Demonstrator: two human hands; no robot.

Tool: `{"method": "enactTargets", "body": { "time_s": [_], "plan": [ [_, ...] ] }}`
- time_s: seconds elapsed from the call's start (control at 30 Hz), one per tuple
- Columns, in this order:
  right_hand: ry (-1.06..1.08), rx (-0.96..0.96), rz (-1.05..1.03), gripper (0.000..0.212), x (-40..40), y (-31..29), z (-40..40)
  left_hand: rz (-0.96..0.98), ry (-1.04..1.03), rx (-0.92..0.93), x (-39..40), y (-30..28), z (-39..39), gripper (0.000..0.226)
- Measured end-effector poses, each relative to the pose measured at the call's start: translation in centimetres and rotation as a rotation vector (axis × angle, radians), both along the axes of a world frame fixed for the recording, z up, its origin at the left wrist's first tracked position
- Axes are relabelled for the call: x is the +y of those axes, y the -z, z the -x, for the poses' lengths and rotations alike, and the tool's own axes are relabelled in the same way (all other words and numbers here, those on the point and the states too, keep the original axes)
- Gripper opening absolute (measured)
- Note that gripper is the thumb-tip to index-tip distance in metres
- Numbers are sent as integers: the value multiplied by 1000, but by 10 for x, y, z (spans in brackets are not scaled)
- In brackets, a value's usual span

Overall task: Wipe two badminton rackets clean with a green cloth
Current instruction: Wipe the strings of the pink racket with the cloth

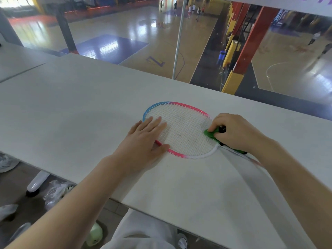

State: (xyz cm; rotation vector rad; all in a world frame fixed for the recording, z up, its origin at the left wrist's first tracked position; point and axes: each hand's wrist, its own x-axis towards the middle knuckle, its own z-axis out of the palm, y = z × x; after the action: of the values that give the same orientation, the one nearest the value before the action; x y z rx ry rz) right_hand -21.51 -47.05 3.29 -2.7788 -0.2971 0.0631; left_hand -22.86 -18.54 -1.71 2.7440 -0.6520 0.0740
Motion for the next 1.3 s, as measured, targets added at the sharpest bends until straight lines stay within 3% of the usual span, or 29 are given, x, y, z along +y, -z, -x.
{"method": "enactTargets", "body": {
  "time_s": [0.13,0.57,0.8,1.3],
  "plan": [
    [-15,-20,17,17,-3,3,3,49,56,5,-9,6,3,70],
    [-96,-172,-44,12,68,11,-61,41,74,36,-5,10,-4,73],
    [-132,-182,-62,14,117,15,-102,-25,75,68,-5,3,-5,87],
    [-10,28,59,12,0,-3,-21,-2,43,83,-10,-4,-3,77]
  ]
}}
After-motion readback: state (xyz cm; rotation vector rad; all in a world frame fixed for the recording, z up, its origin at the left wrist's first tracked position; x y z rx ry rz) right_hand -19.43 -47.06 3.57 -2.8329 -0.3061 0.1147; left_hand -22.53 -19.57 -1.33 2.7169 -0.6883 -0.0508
